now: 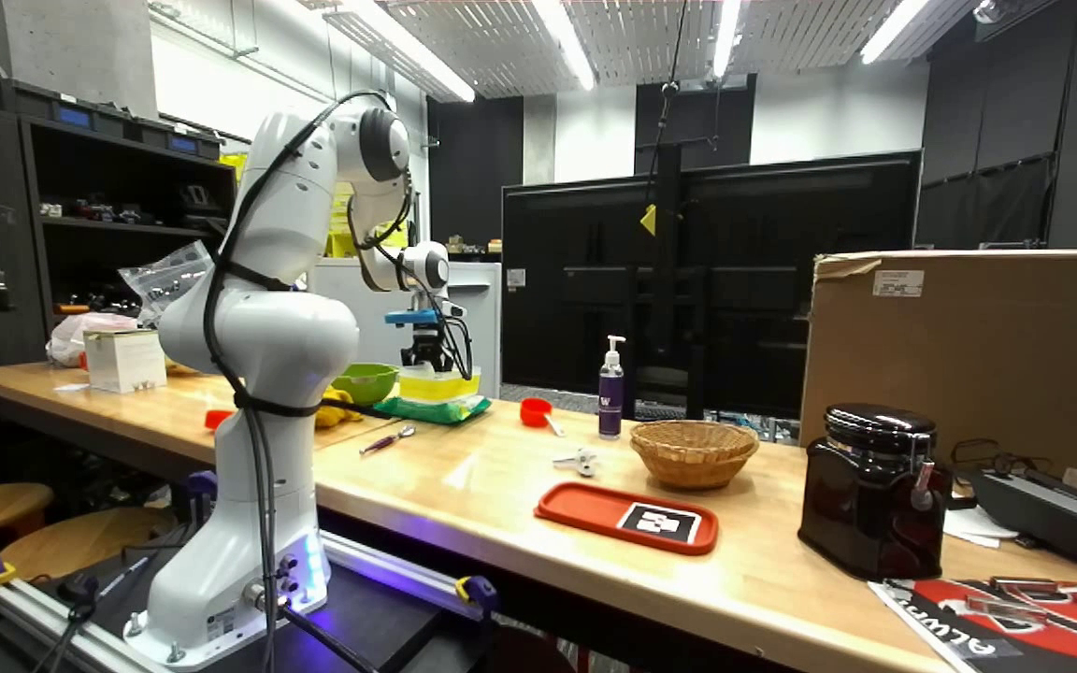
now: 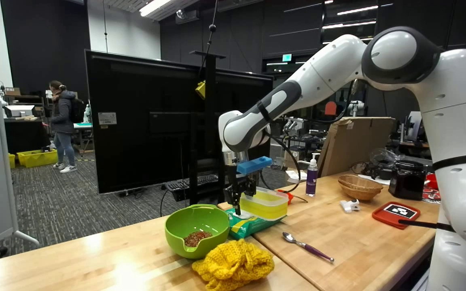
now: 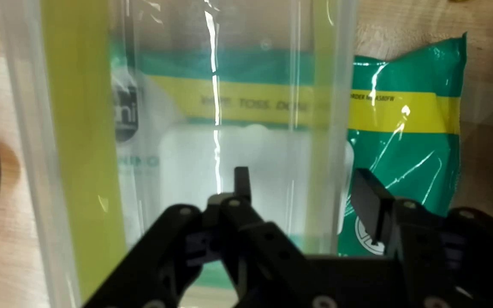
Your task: Put the yellow bowl on the green packet
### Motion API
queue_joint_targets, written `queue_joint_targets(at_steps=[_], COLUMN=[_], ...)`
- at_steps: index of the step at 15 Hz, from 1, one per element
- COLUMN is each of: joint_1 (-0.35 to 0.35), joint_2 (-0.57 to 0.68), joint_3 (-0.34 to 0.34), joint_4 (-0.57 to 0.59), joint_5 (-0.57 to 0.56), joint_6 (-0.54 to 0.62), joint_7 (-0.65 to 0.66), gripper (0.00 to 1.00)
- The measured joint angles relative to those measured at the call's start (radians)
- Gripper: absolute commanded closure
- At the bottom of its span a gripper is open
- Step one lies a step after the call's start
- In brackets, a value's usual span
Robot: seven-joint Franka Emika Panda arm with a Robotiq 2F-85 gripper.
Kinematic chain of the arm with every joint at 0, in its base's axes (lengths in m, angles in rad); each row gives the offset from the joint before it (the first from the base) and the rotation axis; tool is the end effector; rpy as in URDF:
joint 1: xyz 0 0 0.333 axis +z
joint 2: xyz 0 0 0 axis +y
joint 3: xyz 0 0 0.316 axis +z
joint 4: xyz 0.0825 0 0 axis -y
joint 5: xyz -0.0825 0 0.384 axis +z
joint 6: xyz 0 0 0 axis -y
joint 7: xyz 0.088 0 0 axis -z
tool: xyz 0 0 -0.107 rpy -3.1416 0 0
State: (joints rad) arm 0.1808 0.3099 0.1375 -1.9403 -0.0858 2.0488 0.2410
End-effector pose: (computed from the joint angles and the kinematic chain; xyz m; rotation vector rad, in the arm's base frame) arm 0.5632 0.1776 0.3108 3.0403 0.1857 -0.2776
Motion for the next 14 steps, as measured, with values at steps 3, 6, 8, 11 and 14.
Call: queue_joint_targets(at_steps=[3,6,8,11,14], joint_1=[0.0,0.0,0.001,0.001,0.001], joint_2=[0.0,0.0,0.0,-0.002,-0.011], joint_3=[-0.001,-0.003,-0.007,-0.017,-0.029], joint_4=[0.004,0.006,0.008,0.017,0.024], joint_5=[0.0,-0.003,-0.017,-0.053,-0.079], joint_6=[0.0,0.0,0.0,-0.002,-0.007], joint_7=[0.0,0.002,0.009,0.032,0.051], gripper=[0.0,0.0,0.0,0.0,0.0])
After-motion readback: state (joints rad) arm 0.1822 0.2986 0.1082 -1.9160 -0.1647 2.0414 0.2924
